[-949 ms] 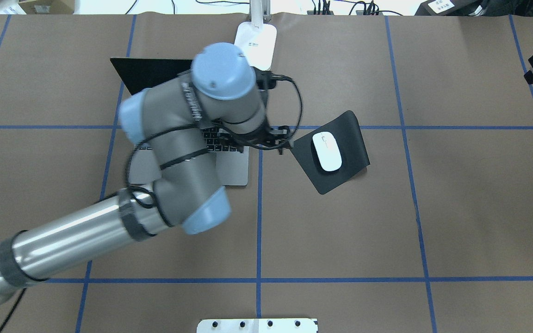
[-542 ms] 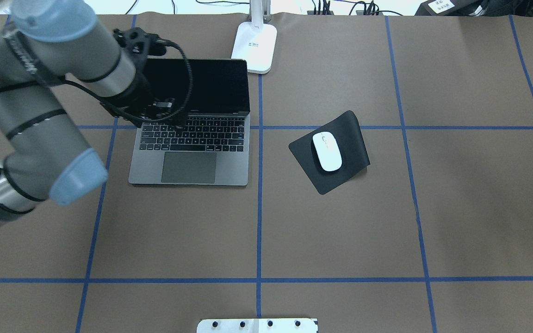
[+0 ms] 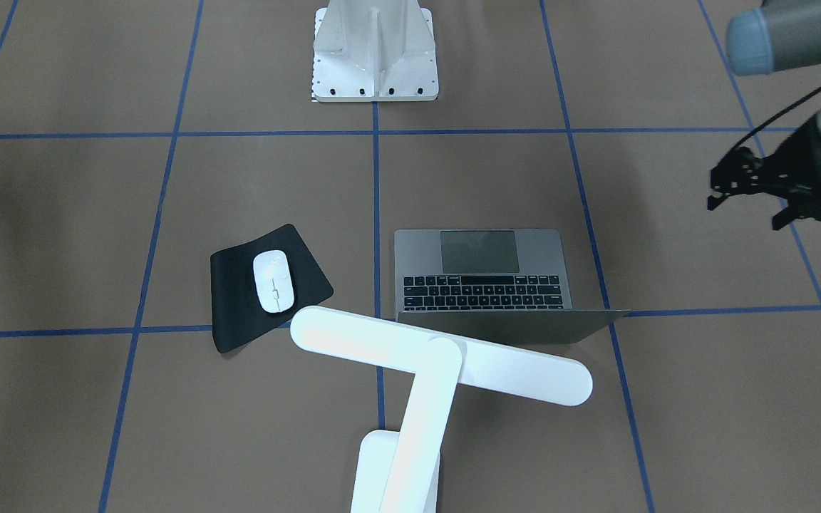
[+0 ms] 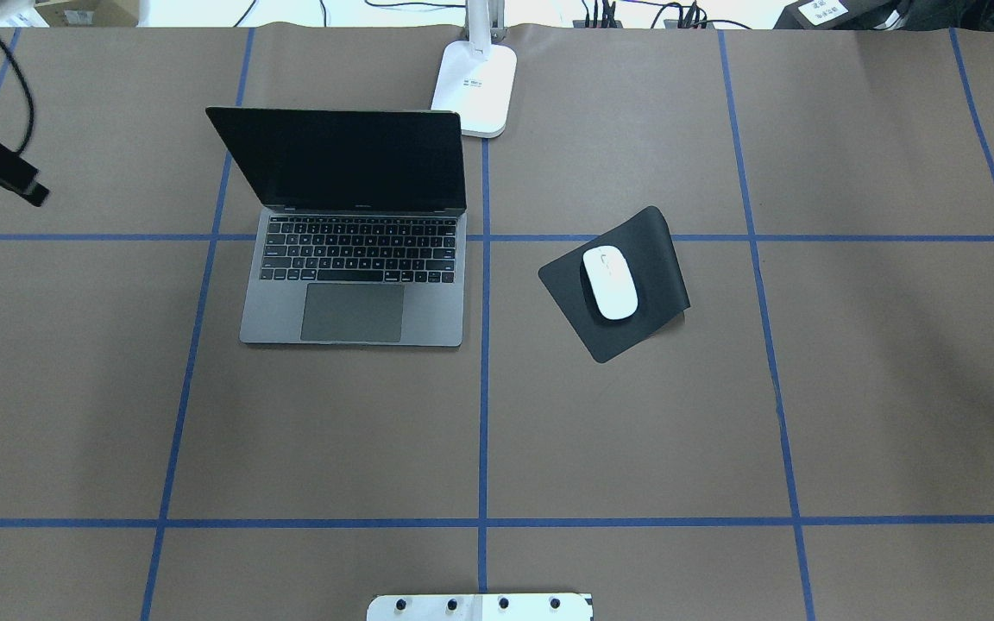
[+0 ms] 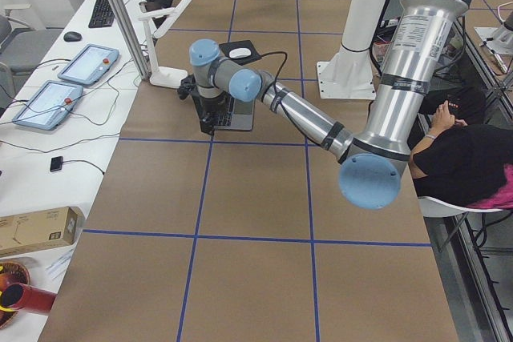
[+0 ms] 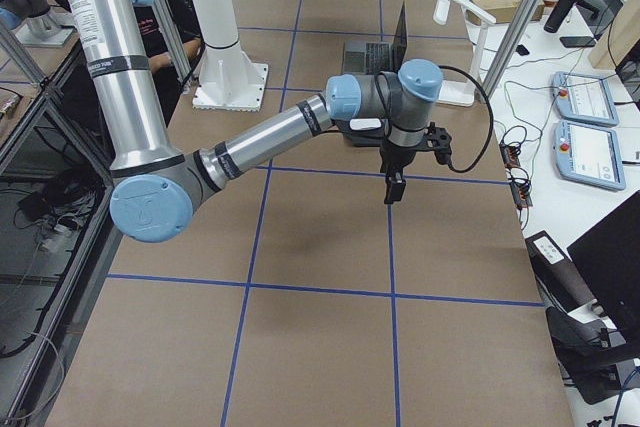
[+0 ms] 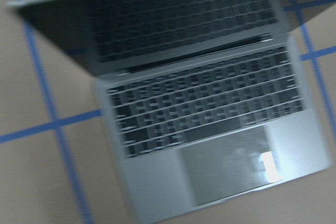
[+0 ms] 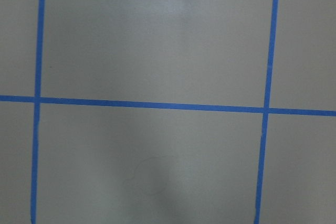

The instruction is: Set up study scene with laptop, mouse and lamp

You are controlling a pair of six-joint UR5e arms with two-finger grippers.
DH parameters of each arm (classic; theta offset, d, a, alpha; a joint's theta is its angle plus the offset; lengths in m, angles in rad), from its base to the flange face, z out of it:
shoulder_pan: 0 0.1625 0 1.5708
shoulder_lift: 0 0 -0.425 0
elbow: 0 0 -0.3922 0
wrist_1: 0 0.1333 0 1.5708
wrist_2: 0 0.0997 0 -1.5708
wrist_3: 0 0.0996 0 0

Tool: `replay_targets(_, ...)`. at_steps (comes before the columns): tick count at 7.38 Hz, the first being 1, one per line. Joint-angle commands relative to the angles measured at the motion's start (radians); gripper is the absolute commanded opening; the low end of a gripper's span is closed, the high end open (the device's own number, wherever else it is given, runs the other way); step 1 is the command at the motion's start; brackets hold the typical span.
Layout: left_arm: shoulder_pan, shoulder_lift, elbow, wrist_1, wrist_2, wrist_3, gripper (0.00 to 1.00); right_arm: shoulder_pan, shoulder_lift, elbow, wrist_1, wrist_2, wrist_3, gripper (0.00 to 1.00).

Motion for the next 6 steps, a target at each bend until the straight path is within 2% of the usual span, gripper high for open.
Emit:
replay_targets(1, -0.23, 0.027, 0.221, -0.003, -0.033, 0.267, 1.0, 0.033, -0.193, -0.004, 0.227, 0.022, -0.017, 1.0)
replay_targets(2, -0.273, 0.03, 0.275, -0.009, -0.032, 0.315, 1.0, 0.051, -0.203, -0.004, 0.238, 0.025, -0.018, 1.0)
replay_targets(3, -0.33, 0.085, 0.283, -0.011, -0.032, 0.378, 1.0, 0.063, -0.22, -0.001, 0.238, 0.03, -0.021, 1.0)
replay_targets(5, -0.373, 0.166, 0.274, -0.042, -0.03, 0.394, 1.0, 0.088, -0.269, 0.008, 0.24, 0.037, -0.023, 1.0)
replay_targets(6, -0.373, 0.226, 0.237, -0.072, -0.032, 0.382, 1.0, 0.091, -0.295, 0.011, 0.243, 0.036, -0.024, 1.0)
